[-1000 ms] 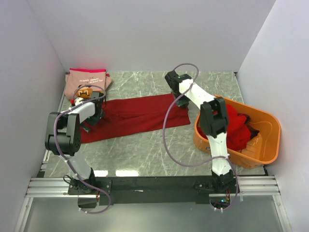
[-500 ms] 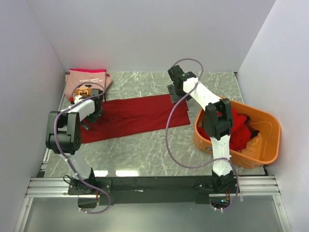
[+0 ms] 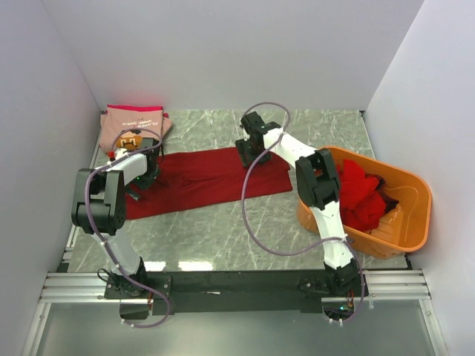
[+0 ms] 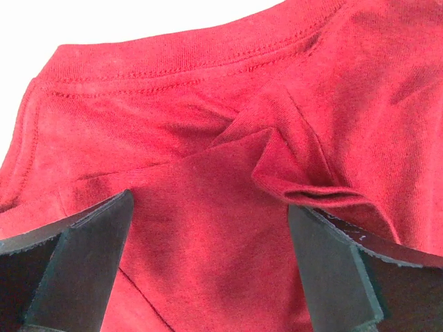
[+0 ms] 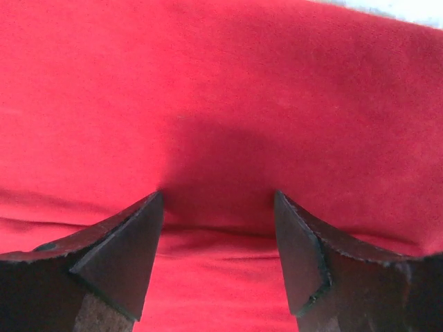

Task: Fold and stack the t-shirts
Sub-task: Fold the tshirt

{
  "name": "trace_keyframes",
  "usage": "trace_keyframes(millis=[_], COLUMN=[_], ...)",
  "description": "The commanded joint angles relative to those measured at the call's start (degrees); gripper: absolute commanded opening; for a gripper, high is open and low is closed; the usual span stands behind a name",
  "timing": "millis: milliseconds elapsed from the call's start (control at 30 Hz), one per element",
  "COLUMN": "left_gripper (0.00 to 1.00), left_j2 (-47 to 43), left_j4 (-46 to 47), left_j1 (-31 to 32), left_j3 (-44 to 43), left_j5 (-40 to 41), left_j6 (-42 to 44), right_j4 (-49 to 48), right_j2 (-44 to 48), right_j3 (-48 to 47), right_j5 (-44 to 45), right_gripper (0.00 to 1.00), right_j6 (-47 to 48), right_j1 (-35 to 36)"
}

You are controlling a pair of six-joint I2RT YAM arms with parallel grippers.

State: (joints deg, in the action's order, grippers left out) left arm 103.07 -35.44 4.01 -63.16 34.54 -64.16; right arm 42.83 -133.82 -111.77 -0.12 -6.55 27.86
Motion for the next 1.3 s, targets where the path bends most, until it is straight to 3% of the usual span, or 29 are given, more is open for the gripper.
trace_keyframes(millis=[0,300,467,667,833,1133,1267], left_gripper=[0.99,0.99,1.00,0.99,1.00,0.99,0.99], left_j2=[0.21,2.22,5.12,12.23,23.11,43.50,47.40], left_j4=[-0.07,-0.23,0.46,1.78,2.40,-4.46,-3.68], left_j1=[1.61,5.13,8.55,13.74,17.34,19.28,18.67], left_j3=[1.98,1.73,-2.75,-13.63,-26.12,-61.25,-65.69], left_j5=[-2.03,-1.76,-2.37,-6.24,-11.95,-18.55,-18.37], left_j6=[-1.05,-1.23,1.31,5.88,10.19,15.20,15.30], right_j4=[-3.09,-12.15,-13.56,-16.90,-19.44,-21.65,-23.40], right_j2=[5.56,23.66,32.91,41.53,42.33,39.60,38.72], right_j3=[8.38,38.62,50.74,60.25,61.32,52.72,50.68], right_j5=[-1.29,-0.84,-0.84,-10.07,-13.85,-18.86,-24.13], right_gripper=[0.72,0.72,0.72,0.71,0.71,0.71,0.71], right_j6=[-2.50,-9.27,-12.17,-13.93,-14.02,-11.74,-10.77], right_j1=[-0.35,4.57,14.40,25.46,33.22,38.58,39.38])
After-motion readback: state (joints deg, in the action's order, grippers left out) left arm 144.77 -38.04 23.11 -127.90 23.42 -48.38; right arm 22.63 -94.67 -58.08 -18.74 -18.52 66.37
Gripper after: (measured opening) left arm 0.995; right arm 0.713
